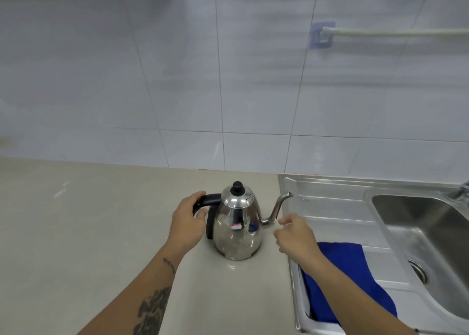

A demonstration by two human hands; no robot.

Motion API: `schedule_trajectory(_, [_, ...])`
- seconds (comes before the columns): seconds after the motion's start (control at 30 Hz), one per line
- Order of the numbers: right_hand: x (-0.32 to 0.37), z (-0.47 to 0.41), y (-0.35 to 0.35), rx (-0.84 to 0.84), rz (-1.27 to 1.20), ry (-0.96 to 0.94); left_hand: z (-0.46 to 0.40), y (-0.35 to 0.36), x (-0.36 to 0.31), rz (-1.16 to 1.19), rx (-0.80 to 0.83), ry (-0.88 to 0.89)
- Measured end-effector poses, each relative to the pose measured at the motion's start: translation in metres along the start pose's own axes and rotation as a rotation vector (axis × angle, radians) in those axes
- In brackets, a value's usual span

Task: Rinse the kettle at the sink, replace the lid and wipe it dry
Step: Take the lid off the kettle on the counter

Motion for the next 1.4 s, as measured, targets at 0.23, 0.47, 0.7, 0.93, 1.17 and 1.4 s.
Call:
schedule_trajectory(0.23, [0.105,0.025,0.025,-0.08,0.23,-0.47,-0.017,-0.007,0.007,-0.071,0.097,0.138])
schedule_trajectory(0.47, [0.139,0.0,0.048,-0.061,0.622,-0.477,-0.026,-0.011,0.002,-0.14,0.124,0.208])
schedule_trajectory(0.7, [0.151,-0.012,0.058,-0.113,0.93,-0.564,-0.024,0.011,-0.013,-0.162,0.156,0.36])
schedule_trajectory(0.93, [0.139,-0.028,0.061,-0.083,0.713,-0.582,-0.029,0.008,-0.019,-0.138,0.108,0.395])
schedule_trajectory(1.17, [0.137,-0.012,0.013,-0.161,0.147,-0.495,-0.03,0.009,-0.016,-0.115,0.095,0.329])
schedule_trajectory(1.4, [0.09,0.03,0.006,-0.018,0.273,-0.428,-0.031,0.008,-0.013,-0.092,0.115,0.303])
Point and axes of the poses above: each hand's wrist, its own z-axis away from the middle knuckle, its own y-axis out of the palm, x = y × z, the point moved 5 cm from there along -z, towards the middle knuckle, and after that the axes turned 5 degrees about y, right-handed, at the moved point
